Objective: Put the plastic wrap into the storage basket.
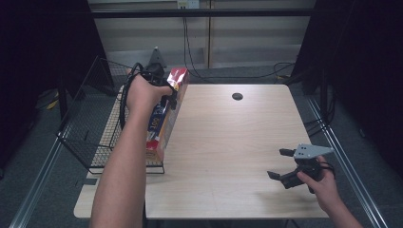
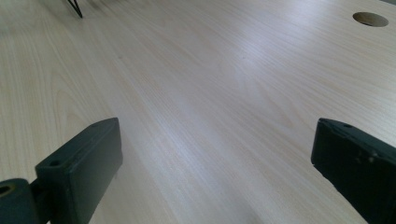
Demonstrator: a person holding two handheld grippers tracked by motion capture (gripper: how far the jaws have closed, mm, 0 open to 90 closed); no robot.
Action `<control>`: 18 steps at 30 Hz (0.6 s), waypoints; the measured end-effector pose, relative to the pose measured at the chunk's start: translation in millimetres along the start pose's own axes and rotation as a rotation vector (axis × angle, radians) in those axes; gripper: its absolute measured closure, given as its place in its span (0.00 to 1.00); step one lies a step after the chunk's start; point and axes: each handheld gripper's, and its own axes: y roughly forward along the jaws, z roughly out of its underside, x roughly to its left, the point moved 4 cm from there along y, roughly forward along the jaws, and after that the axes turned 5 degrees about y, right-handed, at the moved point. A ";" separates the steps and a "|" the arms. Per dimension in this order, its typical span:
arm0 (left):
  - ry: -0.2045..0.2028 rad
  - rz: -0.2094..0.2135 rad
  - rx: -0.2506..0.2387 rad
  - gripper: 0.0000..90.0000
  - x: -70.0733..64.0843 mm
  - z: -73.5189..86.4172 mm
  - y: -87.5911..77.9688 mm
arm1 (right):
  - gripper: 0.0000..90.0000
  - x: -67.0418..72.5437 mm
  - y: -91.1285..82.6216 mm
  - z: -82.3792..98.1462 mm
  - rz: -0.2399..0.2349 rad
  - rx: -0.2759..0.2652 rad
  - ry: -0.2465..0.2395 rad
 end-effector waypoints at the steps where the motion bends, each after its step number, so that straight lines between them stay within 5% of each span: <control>1: -0.005 -0.001 0.000 0.50 2.5 0.0 -1.9 | 0.02 0.2 -0.1 0.2 -0.001 0.005 0.001; 18: -0.044 -0.030 -0.020 0.50 23.3 1.5 -15.1 | 0.02 0.3 0.9 0.4 -0.007 0.009 -0.004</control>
